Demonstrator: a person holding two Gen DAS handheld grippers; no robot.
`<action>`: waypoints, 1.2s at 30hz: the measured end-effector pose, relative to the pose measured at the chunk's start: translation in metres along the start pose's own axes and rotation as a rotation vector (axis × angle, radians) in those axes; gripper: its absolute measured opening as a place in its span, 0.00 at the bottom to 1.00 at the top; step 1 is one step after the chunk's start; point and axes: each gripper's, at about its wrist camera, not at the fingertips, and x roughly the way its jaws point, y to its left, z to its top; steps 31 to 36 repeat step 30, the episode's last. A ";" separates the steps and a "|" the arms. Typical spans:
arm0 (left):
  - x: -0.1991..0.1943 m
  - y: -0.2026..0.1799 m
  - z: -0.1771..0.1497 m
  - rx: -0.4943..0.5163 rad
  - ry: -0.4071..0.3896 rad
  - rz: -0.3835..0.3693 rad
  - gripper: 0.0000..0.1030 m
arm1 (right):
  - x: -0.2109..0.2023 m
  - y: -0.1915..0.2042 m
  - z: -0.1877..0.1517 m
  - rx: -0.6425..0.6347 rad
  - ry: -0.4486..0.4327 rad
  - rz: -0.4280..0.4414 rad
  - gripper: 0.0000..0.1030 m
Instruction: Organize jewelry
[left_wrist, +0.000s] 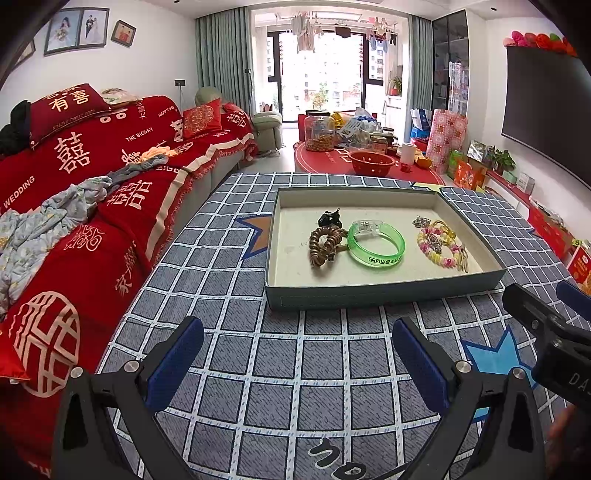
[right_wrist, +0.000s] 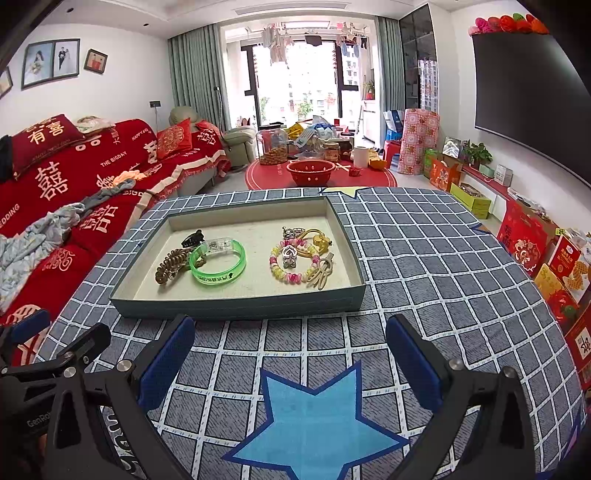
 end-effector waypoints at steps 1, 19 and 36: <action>-0.001 0.001 0.000 0.000 -0.001 0.000 1.00 | 0.000 0.000 0.000 -0.001 0.000 -0.002 1.00; 0.000 -0.001 -0.001 -0.009 0.007 -0.006 1.00 | 0.000 0.002 -0.001 -0.003 0.002 0.001 1.00; -0.002 0.000 0.002 0.006 -0.004 -0.008 1.00 | 0.000 0.002 -0.001 -0.002 0.001 0.001 1.00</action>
